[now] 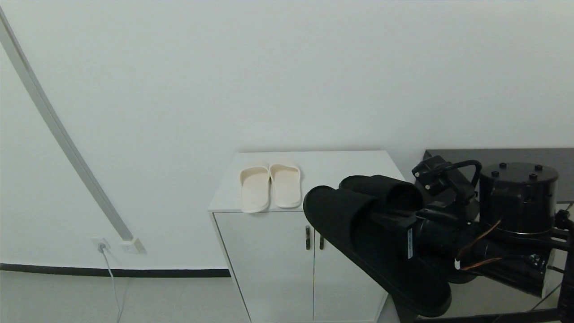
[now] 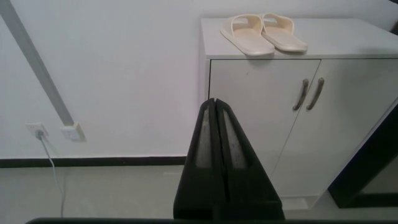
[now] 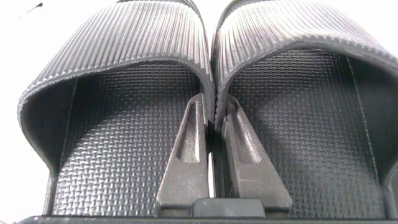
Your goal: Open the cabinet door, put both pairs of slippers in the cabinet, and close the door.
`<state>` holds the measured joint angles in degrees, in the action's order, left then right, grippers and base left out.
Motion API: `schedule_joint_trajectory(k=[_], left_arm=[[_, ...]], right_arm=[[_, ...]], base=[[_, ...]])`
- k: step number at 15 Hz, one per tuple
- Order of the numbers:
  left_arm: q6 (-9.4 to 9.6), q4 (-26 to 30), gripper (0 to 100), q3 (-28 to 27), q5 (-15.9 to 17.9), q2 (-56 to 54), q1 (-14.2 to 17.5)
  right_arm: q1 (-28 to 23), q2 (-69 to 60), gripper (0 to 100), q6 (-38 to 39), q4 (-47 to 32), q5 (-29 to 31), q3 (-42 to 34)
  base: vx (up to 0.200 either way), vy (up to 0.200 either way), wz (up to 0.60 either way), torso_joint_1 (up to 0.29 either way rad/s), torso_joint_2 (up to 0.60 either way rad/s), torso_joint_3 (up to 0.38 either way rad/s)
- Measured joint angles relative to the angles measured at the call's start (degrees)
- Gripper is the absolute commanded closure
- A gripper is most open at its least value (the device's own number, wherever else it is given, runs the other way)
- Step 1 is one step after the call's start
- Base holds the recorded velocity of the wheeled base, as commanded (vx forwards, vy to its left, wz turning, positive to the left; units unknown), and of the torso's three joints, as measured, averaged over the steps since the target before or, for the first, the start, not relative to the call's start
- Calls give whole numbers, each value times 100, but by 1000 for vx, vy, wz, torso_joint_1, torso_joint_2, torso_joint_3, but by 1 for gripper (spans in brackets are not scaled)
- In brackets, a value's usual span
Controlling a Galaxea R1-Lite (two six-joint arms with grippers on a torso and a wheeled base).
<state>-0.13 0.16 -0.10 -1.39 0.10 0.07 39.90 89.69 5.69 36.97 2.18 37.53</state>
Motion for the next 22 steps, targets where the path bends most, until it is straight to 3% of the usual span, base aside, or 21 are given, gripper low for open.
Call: schedule_joint_trajectory(k=[8,13,14,22], left_arm=[[-5,2,100,0,0,-2,0],[13,2,100,0,9,0,0],[13,2,0,0,16,0,0],[13,0,0,0,11,0,0]], right_arm=[[23,-269,100,-52,2,-129,-273],[34,-319,100,-52,0,-123,-295],[41,-330,100,-52,0,-123,-295],[52,-341,100,-132,5,-117,-328]], base=[[0,0,0,0,0,0],[0,0,0,-141,311,178],[0,0,0,-154,354,193],[0,0,0,-179,410,234]])
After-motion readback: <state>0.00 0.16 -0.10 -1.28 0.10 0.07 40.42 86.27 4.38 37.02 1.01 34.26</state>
